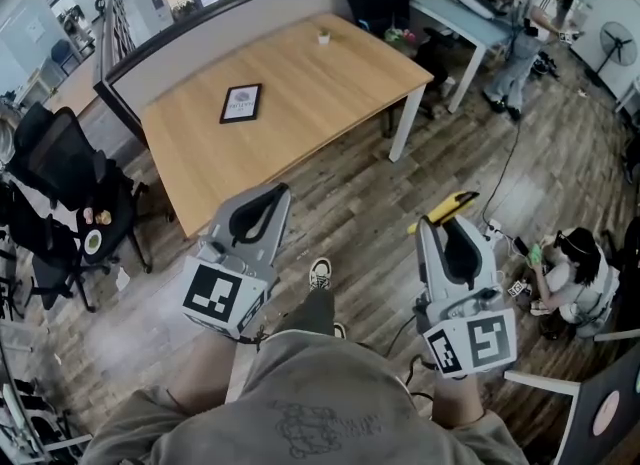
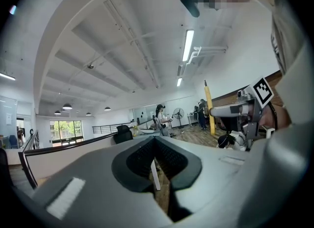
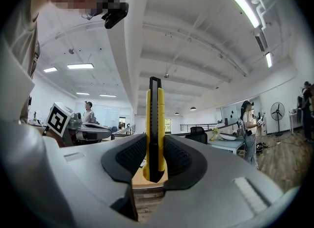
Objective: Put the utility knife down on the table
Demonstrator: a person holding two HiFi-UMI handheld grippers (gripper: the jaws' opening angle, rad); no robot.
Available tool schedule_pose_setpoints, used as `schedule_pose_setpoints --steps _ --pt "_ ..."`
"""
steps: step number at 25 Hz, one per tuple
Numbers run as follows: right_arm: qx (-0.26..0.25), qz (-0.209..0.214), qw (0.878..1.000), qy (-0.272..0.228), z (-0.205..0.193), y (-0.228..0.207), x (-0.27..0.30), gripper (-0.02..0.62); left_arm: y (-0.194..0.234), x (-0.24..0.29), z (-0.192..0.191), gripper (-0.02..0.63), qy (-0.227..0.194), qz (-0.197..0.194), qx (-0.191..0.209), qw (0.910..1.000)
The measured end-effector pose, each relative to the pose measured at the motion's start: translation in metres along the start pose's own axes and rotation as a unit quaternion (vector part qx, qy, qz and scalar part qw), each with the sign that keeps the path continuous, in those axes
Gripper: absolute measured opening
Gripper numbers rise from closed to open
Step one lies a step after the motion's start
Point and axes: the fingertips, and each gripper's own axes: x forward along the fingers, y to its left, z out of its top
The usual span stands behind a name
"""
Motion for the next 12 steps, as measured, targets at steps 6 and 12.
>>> schedule_pose_setpoints --steps 6,12 --pt "0.000 -0.005 1.000 0.007 -0.011 -0.008 0.015 0.120 0.012 0.019 -0.014 0.000 0.002 -0.002 0.013 0.9999" --pt "-0.004 -0.011 1.000 0.016 -0.019 -0.032 0.053 0.120 0.032 0.057 -0.021 0.000 0.004 -0.008 0.008 0.9999"
